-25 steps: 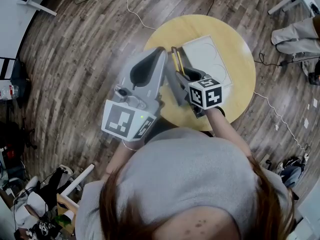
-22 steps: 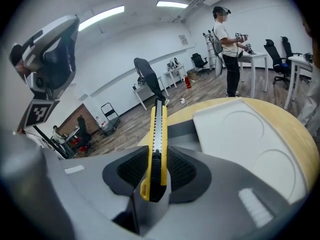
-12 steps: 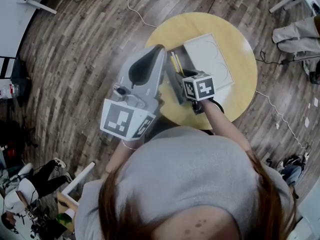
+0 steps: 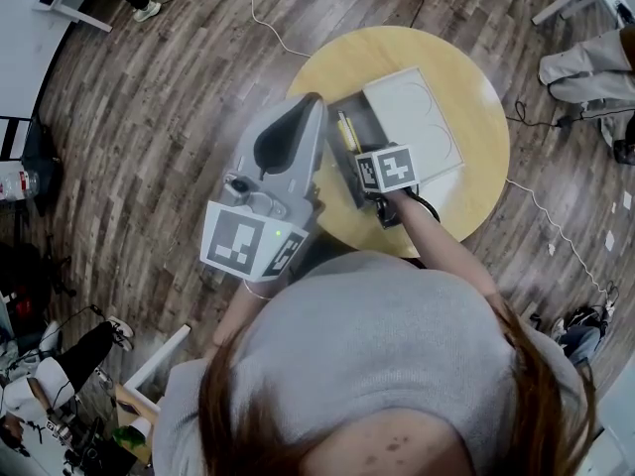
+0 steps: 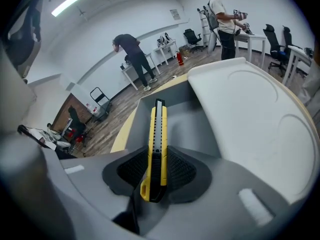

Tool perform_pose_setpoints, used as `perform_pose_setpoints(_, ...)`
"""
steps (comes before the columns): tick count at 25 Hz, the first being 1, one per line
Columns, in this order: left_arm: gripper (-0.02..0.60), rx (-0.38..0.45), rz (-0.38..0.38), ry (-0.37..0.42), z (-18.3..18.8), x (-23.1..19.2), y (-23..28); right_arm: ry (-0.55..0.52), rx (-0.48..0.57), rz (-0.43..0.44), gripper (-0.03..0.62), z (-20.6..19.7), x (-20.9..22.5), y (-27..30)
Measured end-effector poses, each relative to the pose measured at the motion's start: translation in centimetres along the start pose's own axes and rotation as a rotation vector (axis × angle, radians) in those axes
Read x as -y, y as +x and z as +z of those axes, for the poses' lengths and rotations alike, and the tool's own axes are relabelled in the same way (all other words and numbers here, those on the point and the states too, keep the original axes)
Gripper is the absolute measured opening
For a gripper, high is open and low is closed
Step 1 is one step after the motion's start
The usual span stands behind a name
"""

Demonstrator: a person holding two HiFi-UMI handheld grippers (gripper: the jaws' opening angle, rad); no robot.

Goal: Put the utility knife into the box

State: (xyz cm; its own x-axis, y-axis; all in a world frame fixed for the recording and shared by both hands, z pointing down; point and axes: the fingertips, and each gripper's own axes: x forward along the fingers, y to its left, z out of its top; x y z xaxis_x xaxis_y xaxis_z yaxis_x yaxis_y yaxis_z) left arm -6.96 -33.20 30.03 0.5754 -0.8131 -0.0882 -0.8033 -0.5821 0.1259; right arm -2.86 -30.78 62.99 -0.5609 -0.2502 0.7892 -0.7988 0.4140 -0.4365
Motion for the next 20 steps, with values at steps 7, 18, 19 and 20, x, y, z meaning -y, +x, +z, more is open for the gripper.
perform_pose_setpoints(7, 0.002, 0.001, 0.001, -0.009, -0.2, 0.0, 0.2, -0.055, -0.039, -0.052, 0.12, -0.3, 0.2, 1.2)
perform_pose_setpoints(18, 0.002, -0.006, -0.01, -0.023, -0.5, -0.2, 0.4, -0.072, -0.098, -0.101, 0.12, -0.8, 0.4, 2.0)
perform_pose_setpoints(19, 0.002, -0.005, -0.012, -0.024, -0.5, -0.2, 0.5, -0.073, -0.096, -0.103, 0.12, -0.7, 0.4, 2.1)
perform_pose_setpoints(20, 0.002, -0.004, -0.013, -0.024, -0.4, -0.3, 0.6, -0.075, -0.091, -0.104, 0.12, -0.6, 0.4, 2.2)
